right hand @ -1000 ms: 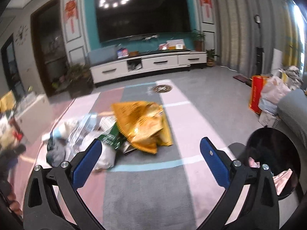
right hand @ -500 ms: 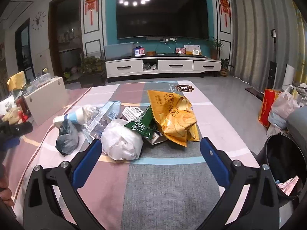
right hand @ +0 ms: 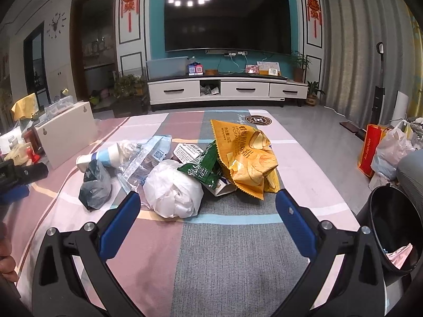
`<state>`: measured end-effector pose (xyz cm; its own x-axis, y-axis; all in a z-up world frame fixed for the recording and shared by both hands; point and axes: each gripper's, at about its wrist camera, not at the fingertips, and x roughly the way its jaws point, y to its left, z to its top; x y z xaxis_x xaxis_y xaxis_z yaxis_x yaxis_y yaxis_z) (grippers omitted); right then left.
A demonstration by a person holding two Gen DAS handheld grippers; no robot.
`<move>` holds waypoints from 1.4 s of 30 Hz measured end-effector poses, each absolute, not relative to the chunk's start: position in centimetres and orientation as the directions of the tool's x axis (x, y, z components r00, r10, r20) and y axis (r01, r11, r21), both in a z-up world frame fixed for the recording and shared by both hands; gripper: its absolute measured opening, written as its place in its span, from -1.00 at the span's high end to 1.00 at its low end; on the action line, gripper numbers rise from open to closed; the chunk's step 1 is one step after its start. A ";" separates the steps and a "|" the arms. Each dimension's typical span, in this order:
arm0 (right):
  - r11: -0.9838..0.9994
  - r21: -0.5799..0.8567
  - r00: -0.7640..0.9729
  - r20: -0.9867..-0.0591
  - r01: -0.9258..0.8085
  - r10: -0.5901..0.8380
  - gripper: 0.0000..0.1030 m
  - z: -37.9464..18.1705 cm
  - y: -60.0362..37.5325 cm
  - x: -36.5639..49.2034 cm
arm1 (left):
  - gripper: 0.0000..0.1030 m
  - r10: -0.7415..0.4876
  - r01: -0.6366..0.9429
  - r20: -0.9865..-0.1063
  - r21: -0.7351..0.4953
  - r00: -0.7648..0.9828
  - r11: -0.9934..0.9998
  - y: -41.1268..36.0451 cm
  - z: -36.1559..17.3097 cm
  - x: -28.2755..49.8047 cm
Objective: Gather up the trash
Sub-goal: 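Move both open tools back over the trash on the table, then grasp the white plastic bag with the right tool while the left tool grasps the dark green bag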
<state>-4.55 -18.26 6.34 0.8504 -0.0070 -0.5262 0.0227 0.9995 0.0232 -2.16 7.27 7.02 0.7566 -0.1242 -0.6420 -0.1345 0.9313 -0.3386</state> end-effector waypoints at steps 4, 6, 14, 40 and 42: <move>0.999 0.041 0.848 -0.529 0.018 0.006 -0.94 6.5 -18.3 -4.6 | -0.94 -0.137 -0.124 -0.643 -0.343 0.754 0.931 7.1 6.9 -2.1; 0.999 0.046 0.847 -0.531 0.015 0.012 -0.94 6.5 -18.4 -4.5 | -0.94 -0.142 -0.119 -0.646 -0.343 0.750 0.932 7.0 6.8 -2.0; 0.997 0.064 0.816 -0.572 -0.051 0.078 -0.94 6.9 -17.2 -3.1 | -0.93 -0.185 -0.097 -0.639 -0.380 0.746 0.920 7.1 6.8 -1.2; 0.969 0.241 0.607 -0.762 -0.060 0.227 -0.60 1.0 -15.8 6.6 | -0.72 -0.262 -0.075 -0.711 -0.405 0.652 0.911 5.2 1.5 5.8; 0.965 0.258 0.594 -0.768 -0.054 0.239 -0.52 0.6 -16.0 6.8 | -0.70 -0.289 -0.070 -0.710 -0.430 0.642 0.900 5.3 0.9 6.6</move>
<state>6.75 -15.97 0.58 0.5943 0.2386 -0.7680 -0.0542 0.9647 0.2577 6.59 5.26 0.94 0.6420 -0.2893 -0.7100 -0.0705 0.8999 -0.4304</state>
